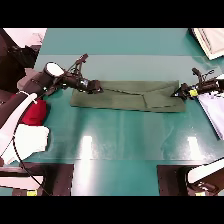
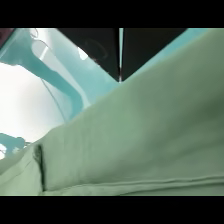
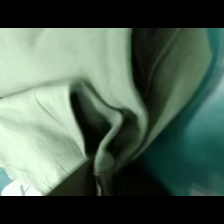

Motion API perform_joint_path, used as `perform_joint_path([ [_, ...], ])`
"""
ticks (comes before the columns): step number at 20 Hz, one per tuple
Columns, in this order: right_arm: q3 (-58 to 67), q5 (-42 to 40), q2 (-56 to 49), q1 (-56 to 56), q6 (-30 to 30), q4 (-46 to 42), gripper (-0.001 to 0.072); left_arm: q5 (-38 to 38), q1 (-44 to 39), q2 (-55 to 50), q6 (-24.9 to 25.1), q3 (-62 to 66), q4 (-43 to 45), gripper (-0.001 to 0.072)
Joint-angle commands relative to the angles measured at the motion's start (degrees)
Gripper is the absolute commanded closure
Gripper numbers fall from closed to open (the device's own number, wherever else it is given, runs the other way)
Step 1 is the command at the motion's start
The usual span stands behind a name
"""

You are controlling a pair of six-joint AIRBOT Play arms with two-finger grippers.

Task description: Fold the shirts.

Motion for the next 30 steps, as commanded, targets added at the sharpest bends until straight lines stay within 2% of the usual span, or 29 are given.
perform_joint_path([
  [1,0.0,1.7,1.2,1.2,-2.1,0.9,0.0695,7.5,-3.9,-0.5,-0.4,0.4,0.8,0.0683],
  [4,0.0,1.8,6.5,1.8,-1.3,1.0,0.0696,6.2,-4.6,-4.9,-0.4,6.6,0.8,0.0683],
  [7,0.0,2.0,13.7,3.4,4.3,2.2,0.0696,3.8,-4.8,-12.6,-2.1,16.2,0.7,0.0683],
  [9,1.0,2.0,17.3,5.1,5.5,4.8,0.0697,2.7,-5.4,-18.2,-4.0,22.1,0.9,0.0683],
  [15,16.3,3.8,18.3,14.9,13.0,5.4,0.0697,-0.4,-9.2,-30.3,-6.5,31.8,0.6,0.0683],
  [19,25.6,3.9,15.3,22.6,14.4,5.3,0.0697,2.7,-11.4,-31.3,-6.3,32.0,0.7,0.0683],
  [23,33.8,4.8,10.4,28.6,15.7,5.2,0.0697,2.4,-11.4,-31.3,-6.3,32.2,2.0,0.0683],
  [30,32.1,2.0,9.6,32.4,14.9,4.9,0.0697,-1.0,-8.2,-28.7,-6.2,32.5,4.0,0.0684],
])
